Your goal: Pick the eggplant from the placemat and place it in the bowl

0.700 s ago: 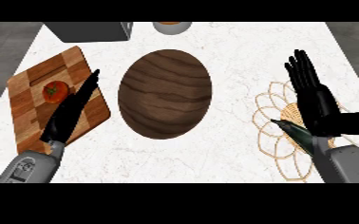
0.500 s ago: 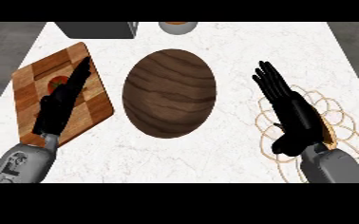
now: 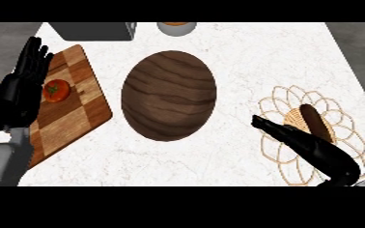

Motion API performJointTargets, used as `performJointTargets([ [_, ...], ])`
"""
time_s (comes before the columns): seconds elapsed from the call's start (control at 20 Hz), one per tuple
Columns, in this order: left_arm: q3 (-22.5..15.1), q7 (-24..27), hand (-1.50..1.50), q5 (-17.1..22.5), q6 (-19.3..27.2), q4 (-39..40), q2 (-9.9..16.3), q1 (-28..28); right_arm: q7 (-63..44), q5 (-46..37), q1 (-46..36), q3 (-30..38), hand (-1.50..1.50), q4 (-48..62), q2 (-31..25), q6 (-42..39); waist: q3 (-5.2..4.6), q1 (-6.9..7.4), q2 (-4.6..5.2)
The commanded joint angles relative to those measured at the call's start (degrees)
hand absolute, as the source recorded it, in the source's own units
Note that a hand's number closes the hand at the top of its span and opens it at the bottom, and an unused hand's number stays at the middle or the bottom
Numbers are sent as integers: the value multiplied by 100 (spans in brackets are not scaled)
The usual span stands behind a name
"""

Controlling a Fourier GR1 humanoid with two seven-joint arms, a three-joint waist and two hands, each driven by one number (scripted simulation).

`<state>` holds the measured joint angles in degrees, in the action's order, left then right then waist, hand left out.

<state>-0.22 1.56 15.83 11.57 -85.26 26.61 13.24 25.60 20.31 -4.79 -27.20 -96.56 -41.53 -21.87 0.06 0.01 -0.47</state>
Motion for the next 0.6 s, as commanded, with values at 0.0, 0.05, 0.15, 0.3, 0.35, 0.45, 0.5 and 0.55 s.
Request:
performJointTargets([
  [0.0,402,18,0,280,-112,-196,124,-172,1036,-200,484,530,-150,-399,-1069,-846,-2,-87,4],
  [0.05,372,149,0,238,-224,-188,122,-300,1367,-475,494,620,-150,-72,-1123,-988,-1,-47,23],
  [0.15,502,110,0,316,-225,180,114,85,1294,-488,53,1099,-150,-50,-1546,-1113,-5,-72,45],
  [0.3,497,149,0,323,-335,-80,166,-205,1483,-842,139,1607,-150,30,-2213,-1141,-2,-69,15],
  [0.35,420,312,0,246,-277,92,-21,-182,1021,-573,-143,1754,-150,-137,-2366,-1204,-11,-57,31],
  [0.45,423,-39,0,236,-191,-38,48,149,996,-934,-182,1793,-150,53,-2514,-1239,-5,-40,39],
  [0.5,425,477,0,189,-391,410,-63,-86,825,-849,-357,1882,-150,75,-2747,-1423,-14,-32,58],
  [0.55,333,4,0,234,-269,-298,24,-118,827,-1007,-602,1923,-150,294,-2977,-1567,-4,119,40],
])
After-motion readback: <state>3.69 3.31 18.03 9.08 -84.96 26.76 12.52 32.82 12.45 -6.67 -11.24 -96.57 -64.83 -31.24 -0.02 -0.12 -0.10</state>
